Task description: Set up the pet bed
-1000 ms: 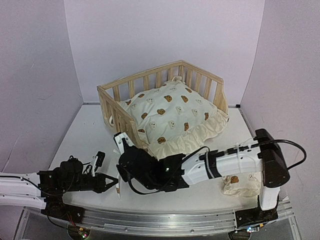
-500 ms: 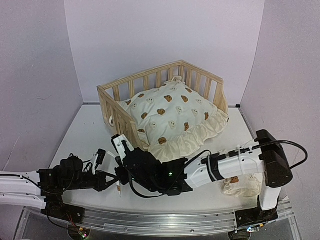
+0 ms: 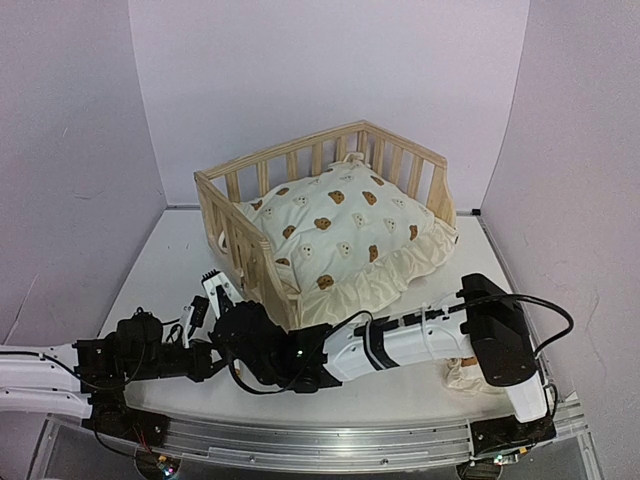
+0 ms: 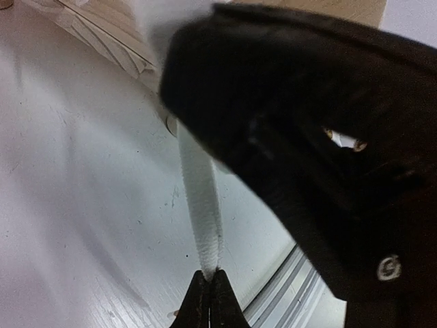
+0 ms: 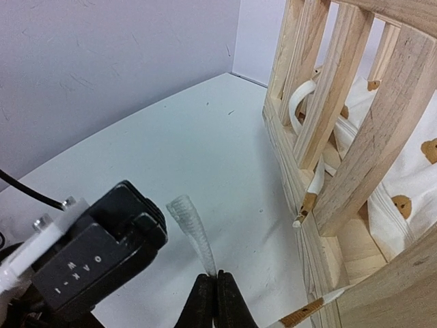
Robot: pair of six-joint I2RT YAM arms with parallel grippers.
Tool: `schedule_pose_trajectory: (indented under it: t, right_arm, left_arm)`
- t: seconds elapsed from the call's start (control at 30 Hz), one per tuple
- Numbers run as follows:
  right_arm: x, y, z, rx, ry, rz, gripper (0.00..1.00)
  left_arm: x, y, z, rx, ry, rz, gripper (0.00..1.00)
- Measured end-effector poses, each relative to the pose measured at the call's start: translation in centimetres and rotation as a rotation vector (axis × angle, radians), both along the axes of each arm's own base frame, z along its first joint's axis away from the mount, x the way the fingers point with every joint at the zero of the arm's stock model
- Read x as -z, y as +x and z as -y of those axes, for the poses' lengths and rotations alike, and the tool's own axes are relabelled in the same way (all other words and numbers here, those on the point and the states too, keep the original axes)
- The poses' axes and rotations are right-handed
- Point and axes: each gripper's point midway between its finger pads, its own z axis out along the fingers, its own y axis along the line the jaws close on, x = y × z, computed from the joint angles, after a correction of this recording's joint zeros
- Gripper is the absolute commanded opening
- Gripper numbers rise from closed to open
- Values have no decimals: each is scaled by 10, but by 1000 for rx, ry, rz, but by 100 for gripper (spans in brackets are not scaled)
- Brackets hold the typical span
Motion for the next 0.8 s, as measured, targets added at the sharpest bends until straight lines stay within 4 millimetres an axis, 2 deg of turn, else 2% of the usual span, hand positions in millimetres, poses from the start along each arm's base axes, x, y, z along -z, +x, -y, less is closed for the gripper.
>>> schedule_pose_trajectory:
  t: [0.53,0.8]
  right_arm:
    - [10,15,1,-20,-8,-39,10]
    - [24,8,1,-56,-70,-109,27]
  left_arm:
    - [-8,-2,7,2,-64,-41,0]
    - [-9,-1,8,-9,-80,-61,0]
